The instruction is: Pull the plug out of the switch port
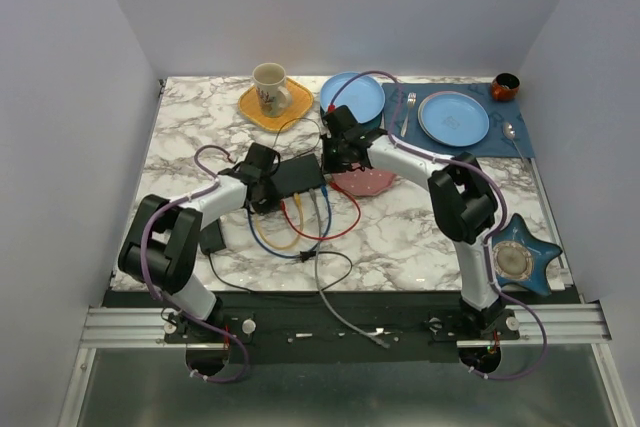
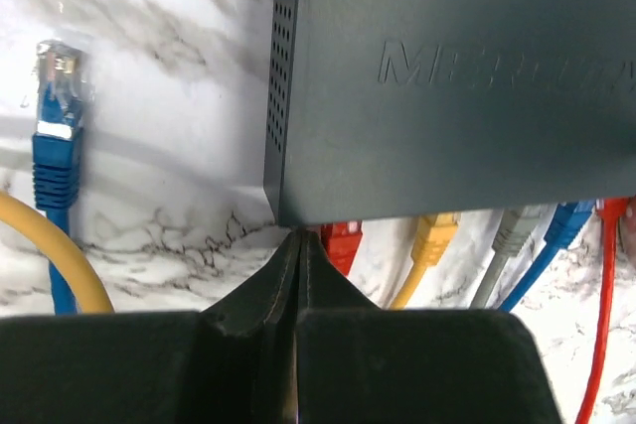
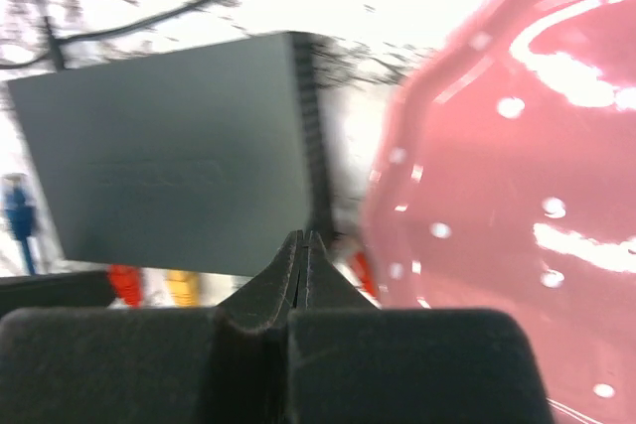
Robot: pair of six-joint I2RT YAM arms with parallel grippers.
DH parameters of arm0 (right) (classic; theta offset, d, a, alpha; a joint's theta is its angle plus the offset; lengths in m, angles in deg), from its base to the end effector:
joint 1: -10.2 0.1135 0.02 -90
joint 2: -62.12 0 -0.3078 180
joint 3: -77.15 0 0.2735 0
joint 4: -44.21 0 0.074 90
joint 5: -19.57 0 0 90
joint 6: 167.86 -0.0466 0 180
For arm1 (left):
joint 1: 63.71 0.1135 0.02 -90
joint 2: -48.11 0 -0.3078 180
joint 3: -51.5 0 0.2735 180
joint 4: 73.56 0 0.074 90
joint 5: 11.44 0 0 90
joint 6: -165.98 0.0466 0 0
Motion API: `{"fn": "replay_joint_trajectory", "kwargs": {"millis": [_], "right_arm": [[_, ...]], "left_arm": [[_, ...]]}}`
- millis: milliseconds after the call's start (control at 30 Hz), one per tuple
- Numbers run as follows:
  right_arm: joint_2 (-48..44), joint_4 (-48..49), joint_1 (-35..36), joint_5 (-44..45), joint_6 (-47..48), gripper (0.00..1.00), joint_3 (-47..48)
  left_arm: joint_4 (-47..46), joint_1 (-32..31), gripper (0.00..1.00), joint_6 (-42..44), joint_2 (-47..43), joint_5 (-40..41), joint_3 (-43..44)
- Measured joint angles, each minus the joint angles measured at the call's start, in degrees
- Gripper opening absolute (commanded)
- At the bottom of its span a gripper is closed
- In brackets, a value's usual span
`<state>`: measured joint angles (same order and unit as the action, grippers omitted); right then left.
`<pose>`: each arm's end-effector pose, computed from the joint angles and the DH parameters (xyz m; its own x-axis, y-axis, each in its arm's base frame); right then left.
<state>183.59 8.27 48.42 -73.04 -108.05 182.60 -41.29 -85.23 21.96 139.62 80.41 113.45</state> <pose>0.4055 0.3221 0.2056 -0.8567 -0.0352 -0.5146 -0.2421 0.9084 0.3409 0.3010 -0.1171 0.1800 -0.7670 -0.5670 -0.3004 -0.4566 0.8112 -0.3653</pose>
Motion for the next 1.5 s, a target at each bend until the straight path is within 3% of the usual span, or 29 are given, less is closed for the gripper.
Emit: {"fn": "replay_joint_trajectory", "kwargs": {"millis": [300,467,700,1500], "right_arm": [[-6.86,0.13,0.57,0.63,0.31,0.02,-5.57],[-12.70,1.92,0.55,0.63,0.28,0.02,-12.76],[-13.29,4.66,2.60,-0.57,0.31,0.01,-20.96],[-11.47,9.25,15.74,-4.74,-3.50,0.01,-24.39]], "left_arm": [[3.41,3.06,0.16,0.26,-6.64,0.70,0.72],[3.76,4.98,0.22,1.03,-6.75,1.22,1.11],[3.17,5.86,0.23,1.09,-5.68,1.07,0.04],[1.11,7.91,0.25,2.62,-1.16,-1.77,-1.05]]}}
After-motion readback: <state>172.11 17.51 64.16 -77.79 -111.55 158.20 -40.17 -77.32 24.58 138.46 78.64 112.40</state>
